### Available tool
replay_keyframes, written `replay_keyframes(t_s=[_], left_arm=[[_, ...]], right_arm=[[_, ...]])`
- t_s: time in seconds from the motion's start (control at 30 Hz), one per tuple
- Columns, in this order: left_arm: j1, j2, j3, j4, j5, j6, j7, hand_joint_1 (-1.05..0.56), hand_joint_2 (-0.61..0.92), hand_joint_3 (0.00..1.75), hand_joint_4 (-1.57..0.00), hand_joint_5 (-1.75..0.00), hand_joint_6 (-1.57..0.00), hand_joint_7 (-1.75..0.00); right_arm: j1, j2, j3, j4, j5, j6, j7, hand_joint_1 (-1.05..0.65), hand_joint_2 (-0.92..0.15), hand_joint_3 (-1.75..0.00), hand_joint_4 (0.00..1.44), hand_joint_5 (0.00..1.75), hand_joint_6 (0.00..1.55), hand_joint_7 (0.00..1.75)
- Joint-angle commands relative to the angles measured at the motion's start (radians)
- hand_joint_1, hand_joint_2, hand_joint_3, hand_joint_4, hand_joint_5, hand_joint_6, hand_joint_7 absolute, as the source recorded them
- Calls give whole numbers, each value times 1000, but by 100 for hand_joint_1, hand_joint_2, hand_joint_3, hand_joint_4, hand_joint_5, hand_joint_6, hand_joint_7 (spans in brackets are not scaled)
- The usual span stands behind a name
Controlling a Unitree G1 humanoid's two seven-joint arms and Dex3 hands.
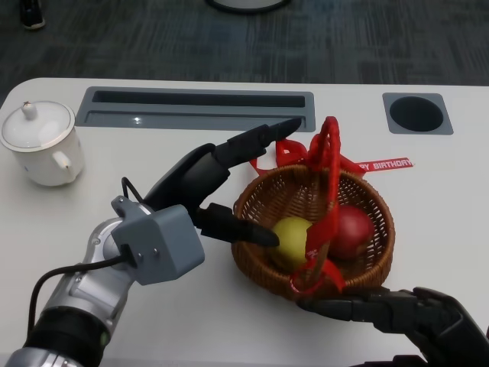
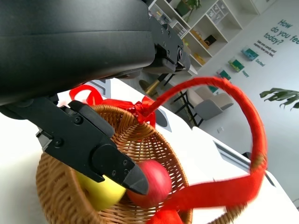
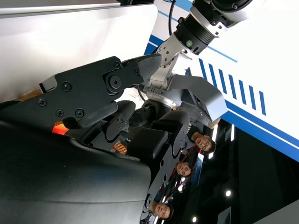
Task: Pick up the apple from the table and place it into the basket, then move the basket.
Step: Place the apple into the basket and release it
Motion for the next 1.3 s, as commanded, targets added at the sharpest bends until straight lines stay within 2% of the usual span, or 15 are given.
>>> replay_keyframes(t_s=[0.03,0.4,0.53,0.77,0.97,1.3], left_arm=[[16,27,9,-31,-19,-1,-22,-79,70,0,-12,0,-12,0],[120,66,40,-197,-150,24,-118,-67,69,0,-26,-4,-24,-3],[201,72,59,-288,-239,21,-161,-57,67,0,-40,-5,-40,-5],[348,105,104,-441,-318,-11,-190,-50,68,0,-64,-6,-61,-5],[445,132,149,-511,-360,-45,-191,-39,69,0,-83,-7,-78,-6],[559,169,206,-553,-415,-77,-217,-35,70,0,-89,-4,-84,-3]], right_arm=[[-7,-12,-5,2,17,-10,4,-35,-81,0,86,0,80,0],[-6,-20,-20,-8,11,-20,-1,-36,-81,0,86,0,80,0],[5,-34,-22,-22,18,-24,2,-37,-81,0,86,0,80,0],[11,-82,-46,-53,29,-25,11,-36,-80,0,82,0,78,0],[20,-122,-70,-88,61,25,12,-38,-80,0,84,1,79,0],[4,-129,-115,-59,50,5,14,-39,-80,0,84,0,78,0]])
